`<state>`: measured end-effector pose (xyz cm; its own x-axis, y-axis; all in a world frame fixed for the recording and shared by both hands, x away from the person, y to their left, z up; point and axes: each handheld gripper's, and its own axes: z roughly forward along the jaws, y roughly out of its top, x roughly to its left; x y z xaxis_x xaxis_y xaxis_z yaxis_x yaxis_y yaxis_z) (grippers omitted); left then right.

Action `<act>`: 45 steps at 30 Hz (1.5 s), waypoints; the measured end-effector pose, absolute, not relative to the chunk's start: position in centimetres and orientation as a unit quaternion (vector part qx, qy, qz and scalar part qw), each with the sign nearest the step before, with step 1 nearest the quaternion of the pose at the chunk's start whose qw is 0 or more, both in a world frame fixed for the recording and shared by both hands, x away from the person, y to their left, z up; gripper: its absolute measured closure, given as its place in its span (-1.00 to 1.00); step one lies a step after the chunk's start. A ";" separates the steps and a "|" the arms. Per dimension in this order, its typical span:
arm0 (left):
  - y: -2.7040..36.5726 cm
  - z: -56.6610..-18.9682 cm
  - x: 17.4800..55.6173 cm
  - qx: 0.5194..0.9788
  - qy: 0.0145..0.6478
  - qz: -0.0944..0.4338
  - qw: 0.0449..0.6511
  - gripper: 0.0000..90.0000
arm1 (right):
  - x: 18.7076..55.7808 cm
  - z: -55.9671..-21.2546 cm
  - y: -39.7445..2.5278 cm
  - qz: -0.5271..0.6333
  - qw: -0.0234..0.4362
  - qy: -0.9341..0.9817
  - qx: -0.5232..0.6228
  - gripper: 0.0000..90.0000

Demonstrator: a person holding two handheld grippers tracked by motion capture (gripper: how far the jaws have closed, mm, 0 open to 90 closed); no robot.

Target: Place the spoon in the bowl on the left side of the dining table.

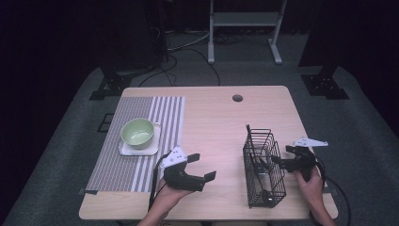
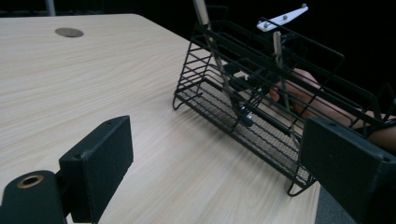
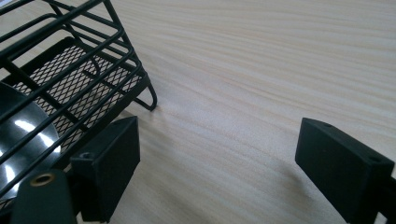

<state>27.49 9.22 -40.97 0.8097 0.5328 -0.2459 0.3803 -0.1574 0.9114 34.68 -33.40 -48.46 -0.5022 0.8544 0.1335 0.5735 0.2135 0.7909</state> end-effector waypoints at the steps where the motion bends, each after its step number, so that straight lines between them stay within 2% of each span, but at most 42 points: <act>1: 9.2 -41.0 27.5 0.758 0.301 0.066 0.575 -0.79 | 34.7 -48.5 -33.4 0.416 0.169 0.760 0.469 -0.71; 45: 2.6 -39.4 28.2 0.779 0.258 0.028 0.571 -0.79 | 34.7 -48.5 -33.5 0.421 0.166 0.759 0.468 -0.71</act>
<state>28.16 2.61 -39.36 0.8652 0.4336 -0.2520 0.3704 -0.2137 0.9040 34.73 -33.51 -48.46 -0.5061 0.8507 0.1423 0.5712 0.2069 0.7943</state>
